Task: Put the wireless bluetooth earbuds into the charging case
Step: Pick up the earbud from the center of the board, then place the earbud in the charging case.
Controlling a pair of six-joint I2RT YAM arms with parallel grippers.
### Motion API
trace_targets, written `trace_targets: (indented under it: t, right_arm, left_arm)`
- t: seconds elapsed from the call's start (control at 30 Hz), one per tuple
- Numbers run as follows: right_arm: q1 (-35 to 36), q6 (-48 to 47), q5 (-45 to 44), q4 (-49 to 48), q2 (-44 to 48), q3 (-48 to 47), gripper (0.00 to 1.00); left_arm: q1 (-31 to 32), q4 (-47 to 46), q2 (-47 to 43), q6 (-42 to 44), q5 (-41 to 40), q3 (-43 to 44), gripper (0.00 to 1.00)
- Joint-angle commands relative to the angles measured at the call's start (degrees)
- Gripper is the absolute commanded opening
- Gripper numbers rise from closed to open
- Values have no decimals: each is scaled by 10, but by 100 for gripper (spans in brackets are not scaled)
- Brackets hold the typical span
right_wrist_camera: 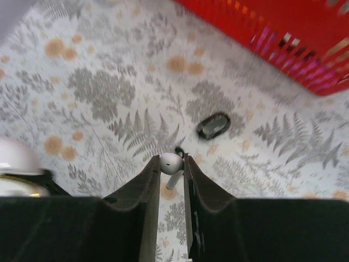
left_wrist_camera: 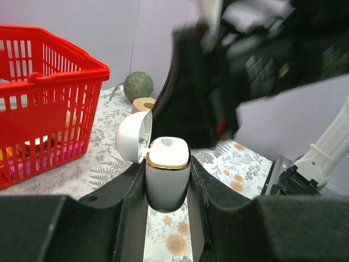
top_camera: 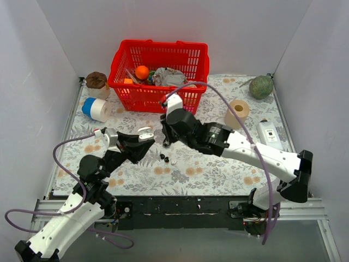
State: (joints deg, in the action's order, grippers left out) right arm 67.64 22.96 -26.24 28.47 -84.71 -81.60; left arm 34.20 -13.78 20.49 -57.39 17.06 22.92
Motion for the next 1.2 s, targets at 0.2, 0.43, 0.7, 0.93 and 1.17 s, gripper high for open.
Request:
trace_targets:
  t: [0.2,0.43,0.7,0.93,1.17]
  right_arm:
    - [-2,-150,-125,64,35,-220,1]
    - [0,-224,-58,-226,203,27,1]
    - [0,-271,1,-364,265,119,1]
    - [0,-299,32,-400,261,118,1]
    - [0,-321,44,-405,237,94,1]
  left_arm:
    - [-3,-214,186,44,17,111,0]
    - [-3,-366,292,10,60,120,0]
    - [-3,-461,360,12,93,103,0]
    - [-3,-550,402,-13,123,98,0]
    - [-3,-558,442,-26,139,140,0]
